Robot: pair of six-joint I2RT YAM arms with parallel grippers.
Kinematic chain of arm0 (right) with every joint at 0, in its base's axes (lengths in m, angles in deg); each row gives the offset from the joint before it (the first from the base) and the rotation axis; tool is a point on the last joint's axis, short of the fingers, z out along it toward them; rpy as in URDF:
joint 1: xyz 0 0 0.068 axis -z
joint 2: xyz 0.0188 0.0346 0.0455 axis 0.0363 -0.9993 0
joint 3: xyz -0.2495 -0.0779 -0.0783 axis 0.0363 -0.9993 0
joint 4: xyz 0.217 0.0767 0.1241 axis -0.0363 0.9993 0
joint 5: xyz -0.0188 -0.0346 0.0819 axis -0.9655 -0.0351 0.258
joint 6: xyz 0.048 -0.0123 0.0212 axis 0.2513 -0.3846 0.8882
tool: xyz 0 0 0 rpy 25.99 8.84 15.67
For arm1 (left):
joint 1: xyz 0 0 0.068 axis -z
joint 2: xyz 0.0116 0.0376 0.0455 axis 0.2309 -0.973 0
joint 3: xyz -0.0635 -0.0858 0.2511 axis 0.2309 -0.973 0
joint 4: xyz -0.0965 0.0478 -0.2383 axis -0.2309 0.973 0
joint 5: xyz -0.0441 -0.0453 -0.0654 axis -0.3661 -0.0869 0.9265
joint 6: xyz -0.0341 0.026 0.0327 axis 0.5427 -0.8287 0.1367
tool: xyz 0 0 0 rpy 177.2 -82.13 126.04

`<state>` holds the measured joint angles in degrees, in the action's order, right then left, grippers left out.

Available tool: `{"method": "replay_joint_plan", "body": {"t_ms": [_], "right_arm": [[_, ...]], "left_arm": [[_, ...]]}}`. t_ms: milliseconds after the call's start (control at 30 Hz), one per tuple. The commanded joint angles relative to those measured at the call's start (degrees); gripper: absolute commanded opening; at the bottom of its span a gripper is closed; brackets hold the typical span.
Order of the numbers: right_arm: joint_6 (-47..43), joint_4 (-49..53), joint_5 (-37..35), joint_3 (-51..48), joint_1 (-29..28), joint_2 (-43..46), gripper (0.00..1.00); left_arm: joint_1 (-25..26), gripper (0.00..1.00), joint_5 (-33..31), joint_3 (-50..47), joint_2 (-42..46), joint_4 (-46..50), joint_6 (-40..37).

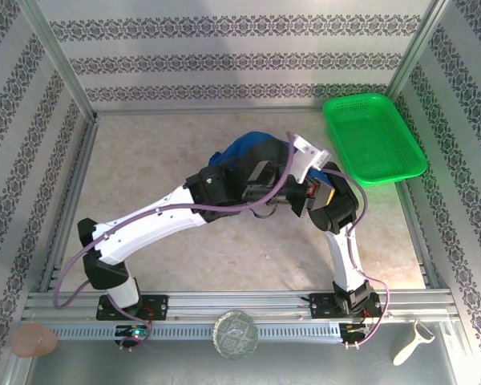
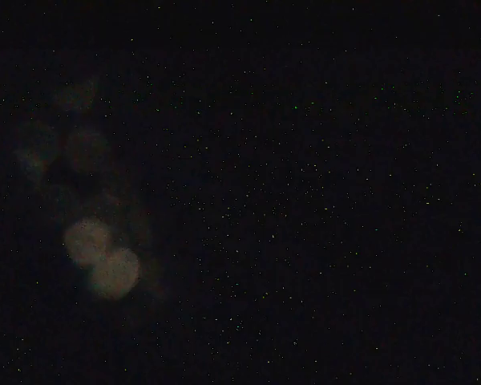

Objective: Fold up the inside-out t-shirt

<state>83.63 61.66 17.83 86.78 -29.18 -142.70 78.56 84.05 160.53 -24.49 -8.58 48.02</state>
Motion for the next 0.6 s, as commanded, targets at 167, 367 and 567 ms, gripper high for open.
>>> {"method": "replay_joint_plan", "body": {"t_ms": [167,367,567], "right_arm": [[1.31,11.01,0.47,-6.15,1.28,-2.22,0.45],[-4.42,3.69,0.92,-9.43,2.20,-0.47,0.04],[-13.69,-3.65,3.94,-11.44,3.38,1.95,0.00]], "left_arm": [[0.28,0.00,0.52,-8.71,6.12,-16.75,6.33],[-2.43,0.00,-0.85,-13.11,8.40,-20.40,9.29],[-5.35,0.00,1.26,-17.71,9.48,-25.63,13.54]]}}
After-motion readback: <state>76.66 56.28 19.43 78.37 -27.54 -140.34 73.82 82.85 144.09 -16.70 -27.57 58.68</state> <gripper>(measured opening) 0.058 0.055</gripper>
